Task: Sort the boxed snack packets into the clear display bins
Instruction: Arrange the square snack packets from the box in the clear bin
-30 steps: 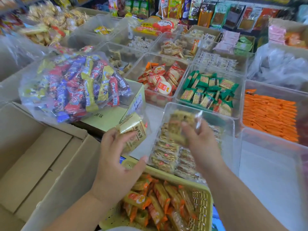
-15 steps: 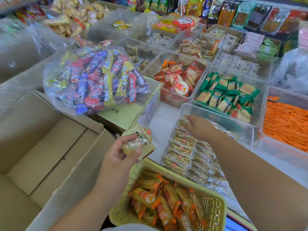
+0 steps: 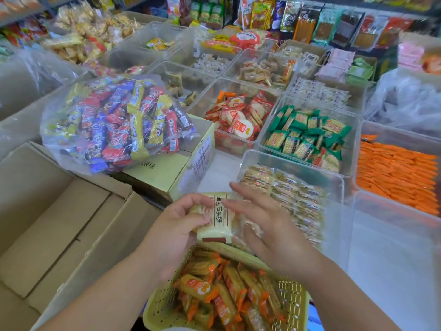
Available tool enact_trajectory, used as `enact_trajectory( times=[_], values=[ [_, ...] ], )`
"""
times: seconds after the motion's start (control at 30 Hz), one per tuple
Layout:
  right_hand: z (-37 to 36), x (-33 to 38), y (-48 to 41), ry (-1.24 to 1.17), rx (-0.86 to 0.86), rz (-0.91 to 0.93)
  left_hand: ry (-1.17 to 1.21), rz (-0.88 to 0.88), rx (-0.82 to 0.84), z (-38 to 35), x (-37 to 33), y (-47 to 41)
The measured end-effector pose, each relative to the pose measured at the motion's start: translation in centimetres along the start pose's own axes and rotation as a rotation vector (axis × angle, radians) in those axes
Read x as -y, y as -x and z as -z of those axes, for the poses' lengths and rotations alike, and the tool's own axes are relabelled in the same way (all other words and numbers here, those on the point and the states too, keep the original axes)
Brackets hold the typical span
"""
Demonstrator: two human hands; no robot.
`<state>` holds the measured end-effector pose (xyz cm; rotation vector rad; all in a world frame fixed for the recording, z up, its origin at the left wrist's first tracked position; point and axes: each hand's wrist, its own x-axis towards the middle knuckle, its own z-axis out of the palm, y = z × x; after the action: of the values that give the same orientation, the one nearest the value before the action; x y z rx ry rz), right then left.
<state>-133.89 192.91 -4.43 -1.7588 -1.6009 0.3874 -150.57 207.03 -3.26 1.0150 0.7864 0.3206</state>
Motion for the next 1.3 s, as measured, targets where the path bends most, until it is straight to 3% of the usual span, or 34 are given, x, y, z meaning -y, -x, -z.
enact_trajectory(
  times=[0.17,0.27,0.4,0.5,0.57,0.63,0.8,0.9,1.1,1.3],
  values=[
    [1.2,-0.3,2.5,0.222,-0.031,-0.026,0.038,0.143,0.215,-2.1,0.2,-1.5],
    [2.4,-1.1,2.5,0.228,-0.092,0.029,-0.059,0.157,0.166,-3.2,1.1,-2.7],
    [5.2,-3.3,-0.7,0.316,-0.201,-0.084,-0.722,-0.040,-0.175,-2.6,3.1,-5.4],
    [7.3,-6.1,-4.5,0.411,-0.256,-0.203,-1.234,0.017,0.021,-1.2,4.7,-6.6],
    [7.8,-8.3,-7.1,0.493,-0.220,-0.295,-1.392,0.103,0.136,-0.7,5.8,-7.1],
    [7.1,-10.1,-9.1,0.578,-0.085,-0.395,-1.502,0.084,0.139,-0.3,6.6,-7.7],
    [2.8,-12.6,-11.3,0.582,0.276,-0.555,-1.568,0.054,0.080,0.0,7.0,-8.4],
    [1.4,-13.7,-11.1,0.411,0.447,-0.590,-1.550,0.078,0.086,0.2,7.1,-8.7],
    [-0.4,-15.0,-11.0,0.373,0.429,-0.648,-1.557,0.058,0.051,0.4,7.4,-9.1],
    [-3.5,-14.6,-11.4,0.609,0.375,-0.671,-1.438,-0.072,0.067,0.5,8.1,-9.0]
  ],
)
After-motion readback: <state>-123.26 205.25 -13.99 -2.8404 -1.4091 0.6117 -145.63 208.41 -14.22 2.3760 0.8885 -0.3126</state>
